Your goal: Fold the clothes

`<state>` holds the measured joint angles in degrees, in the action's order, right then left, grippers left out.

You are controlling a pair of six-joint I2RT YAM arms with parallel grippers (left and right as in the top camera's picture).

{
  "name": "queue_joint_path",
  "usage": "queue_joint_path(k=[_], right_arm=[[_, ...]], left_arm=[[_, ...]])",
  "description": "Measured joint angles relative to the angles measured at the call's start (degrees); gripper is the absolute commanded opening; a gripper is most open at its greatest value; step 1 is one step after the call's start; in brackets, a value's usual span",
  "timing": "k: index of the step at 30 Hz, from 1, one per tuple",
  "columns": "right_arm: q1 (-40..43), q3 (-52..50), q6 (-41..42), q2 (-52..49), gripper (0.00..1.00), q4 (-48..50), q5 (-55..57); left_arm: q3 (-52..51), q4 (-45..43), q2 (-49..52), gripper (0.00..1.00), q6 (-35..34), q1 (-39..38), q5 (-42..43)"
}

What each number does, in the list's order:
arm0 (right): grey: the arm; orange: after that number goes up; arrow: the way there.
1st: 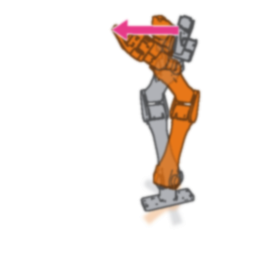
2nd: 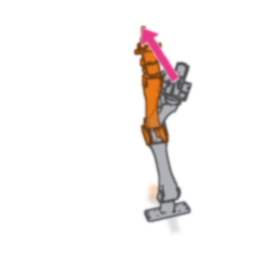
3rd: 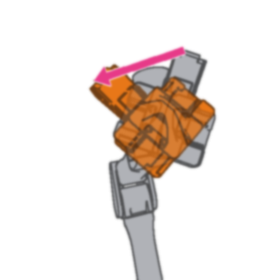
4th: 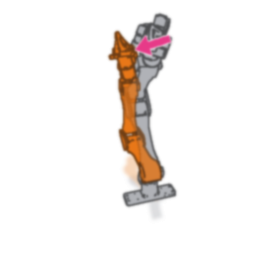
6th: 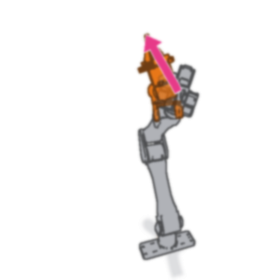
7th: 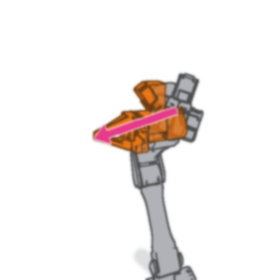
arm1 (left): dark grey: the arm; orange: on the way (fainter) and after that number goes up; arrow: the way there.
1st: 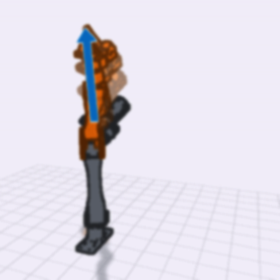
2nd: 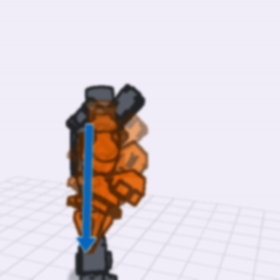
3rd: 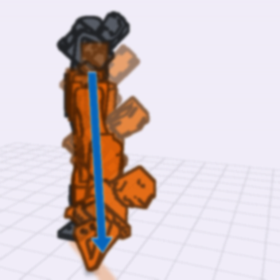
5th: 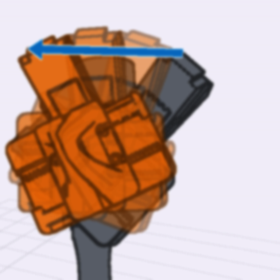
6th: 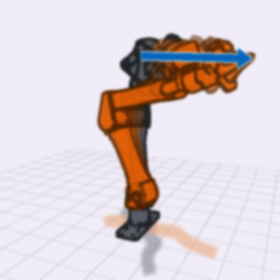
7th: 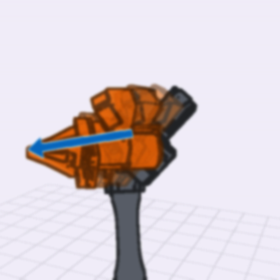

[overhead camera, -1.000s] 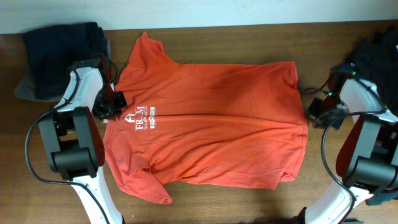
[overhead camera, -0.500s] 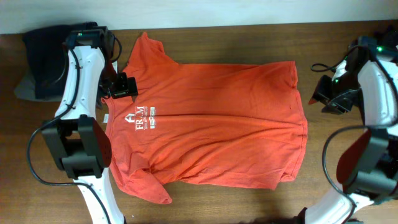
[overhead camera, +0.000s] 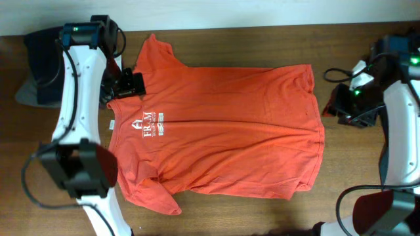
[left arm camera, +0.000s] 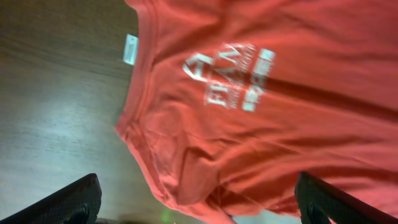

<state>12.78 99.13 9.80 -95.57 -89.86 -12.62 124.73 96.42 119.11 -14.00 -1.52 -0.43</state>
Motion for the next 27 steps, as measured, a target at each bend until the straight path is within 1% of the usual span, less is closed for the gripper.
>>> queue_joint_path(k=[5, 9, 12, 17, 22, 27], right_arm=[[-3.4, 0.0, -1.1, 0.0, 0.49, -1.2, 0.0], [-5.6, 0.0, -1.3, 0.0, 0.49, -2.4, 0.0], [-7.0, 0.0, -1.3, 0.1, 0.49, -3.4, 0.1], [-8.1, -1.4, -1.4, 2.3, 0.49, -3.9, 0.5], [-8.5, -7.8, -1.0, 9.0, 0.51, -3.1, 0.8], [-8.5, -18.5, -0.6, 15.8, 0.52, 2.7, 0.0]], left_arm=[[-9.0, 0.0, -12.6, 0.99, -3.8, -3.4, -1.6], [-17.2, 0.2, -22.3, 0.99, -7.4, -4.0, -3.1], [-23.1, 0.0, -27.1, 0.99, -9.1, -3.9, -3.7], [-31.4, -1.8, -32.2, 1.0, -11.3, -3.9, -4.1], [-39.1, -4.3, -38.4, 1.0, -13.5, -3.9, -3.8], [-48.5, -7.7, -43.3, 0.99, -14.4, -3.9, -1.1]])
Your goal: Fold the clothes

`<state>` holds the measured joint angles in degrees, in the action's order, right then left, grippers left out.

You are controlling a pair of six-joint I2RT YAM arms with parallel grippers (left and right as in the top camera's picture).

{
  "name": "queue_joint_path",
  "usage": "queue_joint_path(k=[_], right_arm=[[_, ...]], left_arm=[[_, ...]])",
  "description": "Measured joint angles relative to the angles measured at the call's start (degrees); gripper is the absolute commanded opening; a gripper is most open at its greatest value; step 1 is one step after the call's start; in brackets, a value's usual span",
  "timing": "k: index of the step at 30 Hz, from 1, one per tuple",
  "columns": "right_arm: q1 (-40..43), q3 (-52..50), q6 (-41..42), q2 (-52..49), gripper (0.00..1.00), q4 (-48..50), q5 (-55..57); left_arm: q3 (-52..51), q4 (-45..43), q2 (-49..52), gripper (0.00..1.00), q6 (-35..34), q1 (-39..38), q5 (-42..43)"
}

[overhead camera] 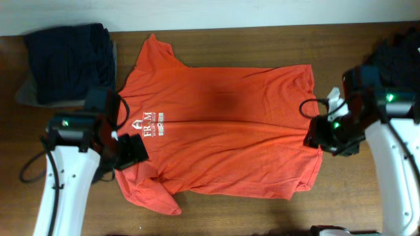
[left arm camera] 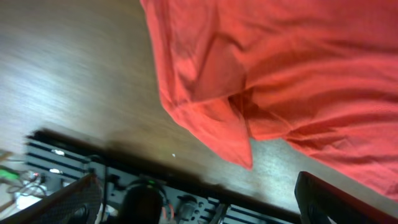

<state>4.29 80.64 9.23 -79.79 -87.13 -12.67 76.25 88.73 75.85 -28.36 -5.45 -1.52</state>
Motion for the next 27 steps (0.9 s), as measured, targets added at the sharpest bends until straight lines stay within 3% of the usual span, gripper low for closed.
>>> queue_joint_path(k=[14, 27], right_arm=[[0.0, -16.5, 0.1, 3.3, 0.53, 10.4, -7.0], [0.0, -18.9, 0.0, 3.3, 0.52, 15.9, -7.2]], left_arm=[[-27.5, -13.6, -2.6, 0.99, -5.2, -0.1, 10.8], [-35.9, -19.8, -2.6, 0.99, -23.1, -9.0, 9.5]])
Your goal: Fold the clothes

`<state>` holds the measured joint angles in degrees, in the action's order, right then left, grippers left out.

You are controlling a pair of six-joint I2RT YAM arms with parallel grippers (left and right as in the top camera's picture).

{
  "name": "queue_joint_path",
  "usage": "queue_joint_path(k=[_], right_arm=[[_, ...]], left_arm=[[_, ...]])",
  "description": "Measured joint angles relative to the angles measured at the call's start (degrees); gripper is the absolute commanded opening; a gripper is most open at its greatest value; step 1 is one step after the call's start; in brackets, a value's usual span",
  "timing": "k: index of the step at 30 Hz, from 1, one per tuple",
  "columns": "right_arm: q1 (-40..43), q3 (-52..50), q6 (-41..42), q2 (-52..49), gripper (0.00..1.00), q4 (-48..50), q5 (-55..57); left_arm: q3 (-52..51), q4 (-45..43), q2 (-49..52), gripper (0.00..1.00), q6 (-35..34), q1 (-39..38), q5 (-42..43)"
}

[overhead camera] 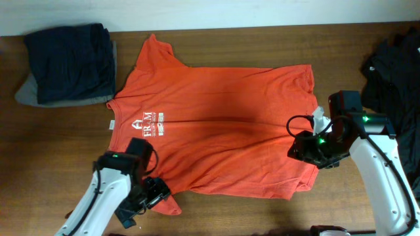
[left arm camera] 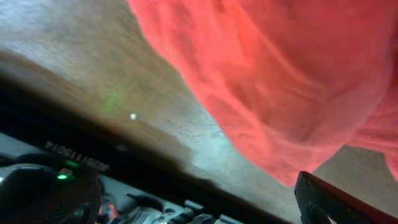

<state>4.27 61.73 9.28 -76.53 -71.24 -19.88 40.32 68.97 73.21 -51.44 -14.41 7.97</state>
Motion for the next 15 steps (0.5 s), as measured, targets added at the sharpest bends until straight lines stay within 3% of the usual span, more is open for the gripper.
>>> queue_joint_path(k=[7, 15], right_arm=[[0.0, -0.1, 0.0, 0.0, 0.53, 1.1, -0.2], [0.0, -0.1, 0.0, 0.0, 0.53, 1.0, -0.2]], left_arm=[[0.0, -5.7, 0.0, 0.99, -7.3, -6.4, 0.0], [0.0, -5.8, 0.0, 0.96, -15.1, -8.4, -2.9]])
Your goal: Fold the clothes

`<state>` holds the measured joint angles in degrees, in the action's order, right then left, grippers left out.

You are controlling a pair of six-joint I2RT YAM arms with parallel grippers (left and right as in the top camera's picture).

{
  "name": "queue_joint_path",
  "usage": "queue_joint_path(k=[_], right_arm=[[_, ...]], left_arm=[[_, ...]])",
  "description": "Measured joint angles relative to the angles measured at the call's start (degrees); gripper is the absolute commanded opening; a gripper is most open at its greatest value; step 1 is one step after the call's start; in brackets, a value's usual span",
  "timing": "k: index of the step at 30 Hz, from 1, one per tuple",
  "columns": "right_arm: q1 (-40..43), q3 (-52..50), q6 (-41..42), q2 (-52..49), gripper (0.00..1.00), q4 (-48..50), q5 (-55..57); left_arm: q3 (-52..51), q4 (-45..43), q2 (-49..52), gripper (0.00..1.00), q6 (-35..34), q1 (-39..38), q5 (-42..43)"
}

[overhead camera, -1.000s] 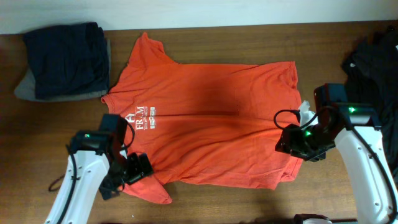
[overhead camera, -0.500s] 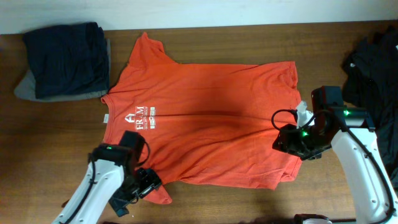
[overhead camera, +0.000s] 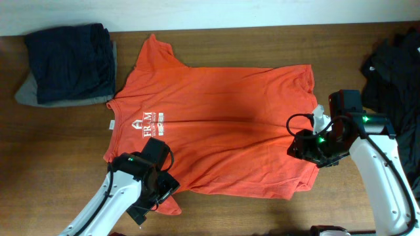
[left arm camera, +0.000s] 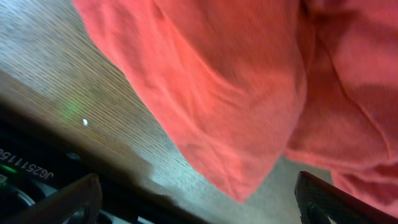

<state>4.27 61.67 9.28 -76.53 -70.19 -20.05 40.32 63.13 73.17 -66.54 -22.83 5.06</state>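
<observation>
An orange T-shirt point(overhead camera: 223, 131) lies spread flat on the wooden table point(overhead camera: 52, 151), collar to the left and hem to the right. My left gripper point(overhead camera: 156, 187) hovers over the shirt's near sleeve point(overhead camera: 172, 203) at the front left. In the left wrist view the sleeve tip point(left arm camera: 239, 186) lies between the two wide-open fingers point(left arm camera: 74, 196), and nothing is gripped. My right gripper point(overhead camera: 308, 147) sits at the near end of the hem on the right, over the cloth's edge. Whether its fingers are open does not show.
A stack of dark folded clothes point(overhead camera: 69, 59) lies at the back left. A heap of black clothes point(overhead camera: 394, 65) sits at the right edge. The table's front edge point(left arm camera: 93, 168) runs close behind the left gripper, with dark equipment below it.
My left gripper has shifted a little right and back, further onto the near sleeve. The right gripper stays at the hem.
At first my left gripper was at the far shoulder by the collar and the right one was off the shirt, beyond the hem. Then the left was at the near shoulder and the right at the hem edge. Both have since come nearer the front, to sleeve and hem.
</observation>
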Motion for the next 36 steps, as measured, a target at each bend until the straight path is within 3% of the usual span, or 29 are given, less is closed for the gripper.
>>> queue_joint_path(k=[13, 18, 28, 31, 36], right_arm=[[0.0, 0.0, 0.0, 0.0, 0.53, 0.0, 0.0], [0.0, 0.0, 0.0, 0.0, 0.53, -0.5, 0.0], [0.0, 0.0, 0.1, 0.0, 0.52, -2.8, 0.0], [0.0, 0.0, 0.2, 0.0, 0.52, -2.8, 0.0], [0.0, 0.0, 0.2, 0.0, 0.52, -2.7, 0.0]], left_arm=[[0.0, -0.9, 0.0, 0.89, -3.9, 0.0, -3.9], [-1.3, -2.6, 0.0, 0.7, -4.4, 0.0, -4.2], [-4.5, -5.1, 0.0, 0.66, -4.4, 0.0, -4.2], [-4.7, -8.1, 0.0, 0.5, -4.0, 0.0, -4.3], [-4.7, -10.9, 0.0, 0.48, -1.3, 0.0, -3.3]])
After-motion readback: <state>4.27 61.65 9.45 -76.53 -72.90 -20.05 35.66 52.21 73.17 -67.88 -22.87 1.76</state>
